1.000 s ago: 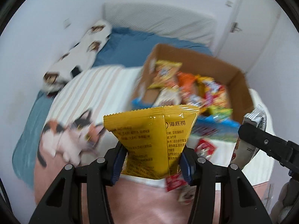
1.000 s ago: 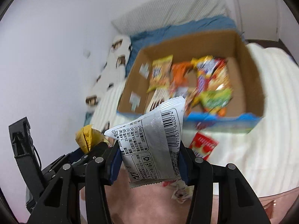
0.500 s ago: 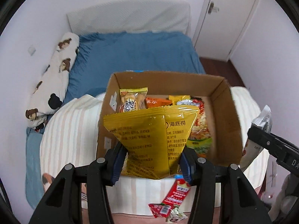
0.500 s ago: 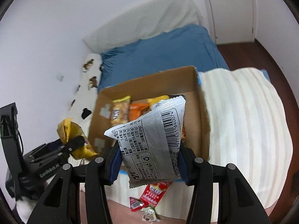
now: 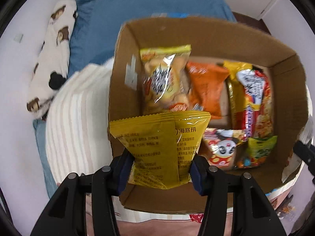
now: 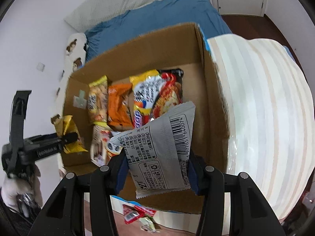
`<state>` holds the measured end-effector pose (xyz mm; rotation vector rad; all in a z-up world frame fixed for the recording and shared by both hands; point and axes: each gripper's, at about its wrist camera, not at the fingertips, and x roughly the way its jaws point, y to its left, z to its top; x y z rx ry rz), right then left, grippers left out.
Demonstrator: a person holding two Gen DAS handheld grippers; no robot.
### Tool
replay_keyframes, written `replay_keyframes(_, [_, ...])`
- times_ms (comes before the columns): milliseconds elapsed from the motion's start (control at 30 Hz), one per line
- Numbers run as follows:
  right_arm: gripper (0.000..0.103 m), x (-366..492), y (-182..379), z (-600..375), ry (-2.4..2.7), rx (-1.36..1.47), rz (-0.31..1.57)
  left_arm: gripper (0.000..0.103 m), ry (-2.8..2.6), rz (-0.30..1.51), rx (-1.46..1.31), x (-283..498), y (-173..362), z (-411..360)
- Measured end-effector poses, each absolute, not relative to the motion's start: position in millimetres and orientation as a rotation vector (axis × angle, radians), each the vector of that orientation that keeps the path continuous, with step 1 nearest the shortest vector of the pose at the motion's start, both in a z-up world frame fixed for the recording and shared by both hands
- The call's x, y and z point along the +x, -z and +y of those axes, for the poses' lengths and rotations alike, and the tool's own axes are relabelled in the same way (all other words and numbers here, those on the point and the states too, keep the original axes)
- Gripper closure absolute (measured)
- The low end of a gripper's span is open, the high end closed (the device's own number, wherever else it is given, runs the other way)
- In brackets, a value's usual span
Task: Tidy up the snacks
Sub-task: 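Carry both packs into the cardboard box and open both tools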
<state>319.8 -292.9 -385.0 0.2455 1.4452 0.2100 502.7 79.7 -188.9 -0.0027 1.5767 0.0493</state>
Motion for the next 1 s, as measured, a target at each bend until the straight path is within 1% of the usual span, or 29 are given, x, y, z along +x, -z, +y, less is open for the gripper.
replay_keyframes(67, [0.042, 317, 397, -289, -0.188, 0.221, 1.499, 0.052, -0.056, 1.624, -0.033, 502, 202, 84])
replay_keyframes(133, [0.011, 315, 406, -288, -0.165, 0.221, 1.525, 0.052, -0.057, 1.639, -0.066, 501, 208, 87])
replay_keyframes(167, [0.009, 315, 408, -289, -0.164, 0.229, 1.528, 0.041, -0.052, 1.637, -0.08, 500, 209, 87])
replay_keyframes(200, [0.009, 315, 410, -288, -0.163, 0.235, 1.531, 0.018, -0.054, 1.63, -0.083, 500, 209, 87])
replay_keyframes(267, [0.008, 314, 411, -285, -0.158, 0.214, 1.535, 0.01, -0.038, 1.606, -0.112, 498, 207, 84])
replay_keyframes(300, [0.006, 314, 412, -283, -0.161, 0.208, 1.539, 0.01, -0.036, 1.599, -0.118, 496, 207, 84])
replay_keyframes(433, [0.006, 313, 411, -277, -0.161, 0.191, 1.542, 0.009, -0.007, 1.561, -0.144, 492, 199, 75])
replay_keyframes(500, [0.006, 312, 409, -277, -0.157, 0.187, 1.54, 0.005, 0.002, 1.546, -0.159, 489, 195, 72])
replay_keyframes(700, [0.005, 309, 402, -272, -0.152, 0.163, 1.52, 0.005, 0.026, 1.468, -0.15, 476, 173, 61])
replay_keyframes(1000, [0.005, 286, 365, -265, -0.137, 0.084, 1.376, 0.005, 0.007, 1.311, -0.109, 444, 128, 52])
